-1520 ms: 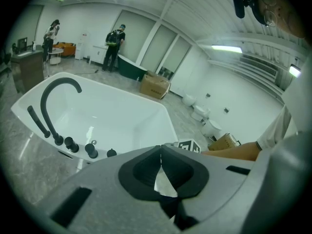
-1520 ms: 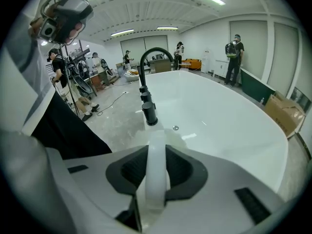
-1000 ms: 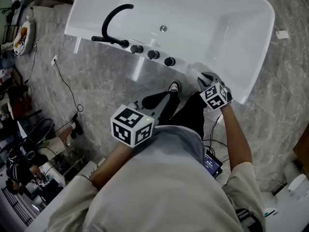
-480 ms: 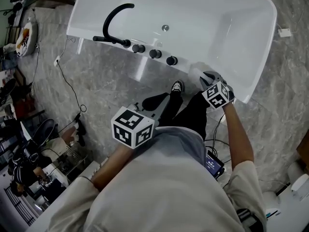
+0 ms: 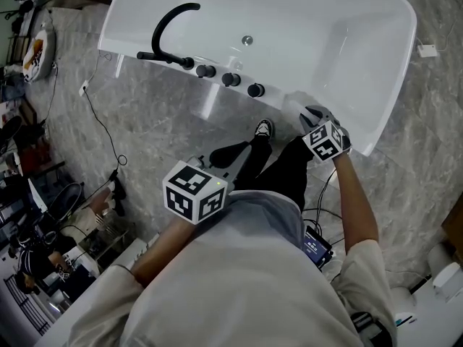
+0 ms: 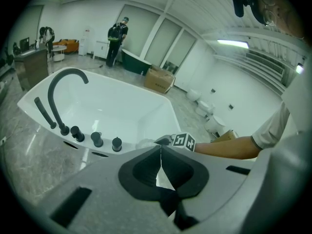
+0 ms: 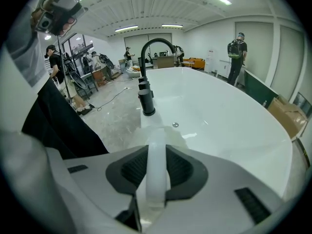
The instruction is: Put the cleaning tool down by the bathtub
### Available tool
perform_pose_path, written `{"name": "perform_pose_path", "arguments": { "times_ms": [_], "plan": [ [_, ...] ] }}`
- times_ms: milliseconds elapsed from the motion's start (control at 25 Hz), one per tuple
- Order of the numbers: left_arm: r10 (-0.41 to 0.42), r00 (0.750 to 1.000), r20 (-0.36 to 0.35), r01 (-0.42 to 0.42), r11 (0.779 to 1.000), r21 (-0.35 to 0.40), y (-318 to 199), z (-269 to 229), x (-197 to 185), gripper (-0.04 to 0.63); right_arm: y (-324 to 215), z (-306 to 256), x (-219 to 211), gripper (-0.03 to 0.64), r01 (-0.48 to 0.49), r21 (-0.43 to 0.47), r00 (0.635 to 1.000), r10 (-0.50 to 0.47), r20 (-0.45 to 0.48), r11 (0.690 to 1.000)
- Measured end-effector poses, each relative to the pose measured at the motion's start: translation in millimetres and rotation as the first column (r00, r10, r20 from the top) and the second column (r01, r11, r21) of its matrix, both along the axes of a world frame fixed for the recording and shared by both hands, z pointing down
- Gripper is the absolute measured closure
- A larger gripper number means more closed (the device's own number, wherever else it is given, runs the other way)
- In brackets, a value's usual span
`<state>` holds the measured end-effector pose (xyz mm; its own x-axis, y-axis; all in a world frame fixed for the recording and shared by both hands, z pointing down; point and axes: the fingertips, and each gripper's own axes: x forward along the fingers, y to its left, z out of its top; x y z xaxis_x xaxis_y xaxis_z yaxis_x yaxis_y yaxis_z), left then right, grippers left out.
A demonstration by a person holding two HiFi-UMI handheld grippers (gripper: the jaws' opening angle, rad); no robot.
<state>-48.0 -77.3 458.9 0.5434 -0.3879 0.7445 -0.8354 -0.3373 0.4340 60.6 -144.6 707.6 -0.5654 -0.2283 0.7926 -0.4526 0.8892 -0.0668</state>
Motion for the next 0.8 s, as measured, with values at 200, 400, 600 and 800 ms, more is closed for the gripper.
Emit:
{"name": "perform_pose_path", "arguments": {
  "times_ms": [200,400,600,800],
  "plan": [
    [0.008,1.000,-0.010,-0.008,1.000,-0.004,0.7,1.7,5.0,0.586,2.4,2.6,-1.3,0.486,-0.005,-0.033,1.000,0.005,-0.005,0.999],
    [0.003,1.000,-0.011,-0.003,1.000,0.003,-1.3,0.8,3.1,0.586,-0.1,0.2,-2.2,0.476,-0.031,-0.039,1.000,0.031,0.002,0.999],
    [0.007,1.000,-0.018,-0.006,1.000,0.011,-2.9,-0.3,4.0,0.586,-1.8,-3.7,1.6,0.474,-0.059,-0.043,0.998,0.060,0.008,0.997],
    [0.013,1.000,-0.026,-0.012,1.000,0.025,-5.6,-3.9,6.3,0.586,0.4,-8.7,7.3,0.488,-0.071,-0.038,0.997,0.071,0.000,0.997]
  ]
}}
